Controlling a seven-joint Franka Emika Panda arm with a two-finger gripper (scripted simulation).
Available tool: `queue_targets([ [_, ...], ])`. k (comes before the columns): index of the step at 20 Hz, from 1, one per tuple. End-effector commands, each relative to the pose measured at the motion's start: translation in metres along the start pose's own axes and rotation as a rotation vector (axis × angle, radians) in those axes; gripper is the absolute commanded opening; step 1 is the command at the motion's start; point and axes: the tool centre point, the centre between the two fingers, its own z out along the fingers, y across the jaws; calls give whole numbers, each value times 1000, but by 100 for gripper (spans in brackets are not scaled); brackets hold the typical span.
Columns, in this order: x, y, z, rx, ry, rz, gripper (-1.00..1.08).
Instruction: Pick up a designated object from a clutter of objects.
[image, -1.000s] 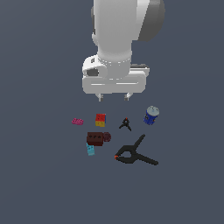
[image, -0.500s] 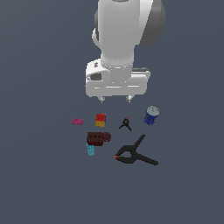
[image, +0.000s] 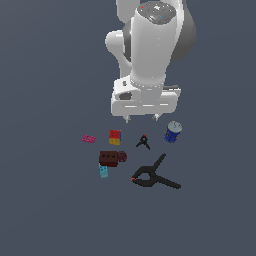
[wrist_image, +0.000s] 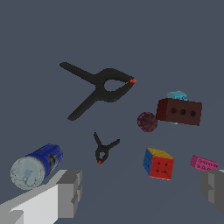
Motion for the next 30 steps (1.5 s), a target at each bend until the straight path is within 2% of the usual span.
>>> queue_targets([
  [1, -2, -18, 14, -4, 1, -18, 100],
  [7, -15, -79, 58, -12, 6, -81, 100],
  [12, -39, -134, 99, -10, 12, -142, 100],
  [16, -59, -166, 121, -5, 15, -180, 100],
  [23, -81, -196, 143, 4, 17, -219, 100],
  [30, -84, -200, 146, 5, 16, -224, 100],
])
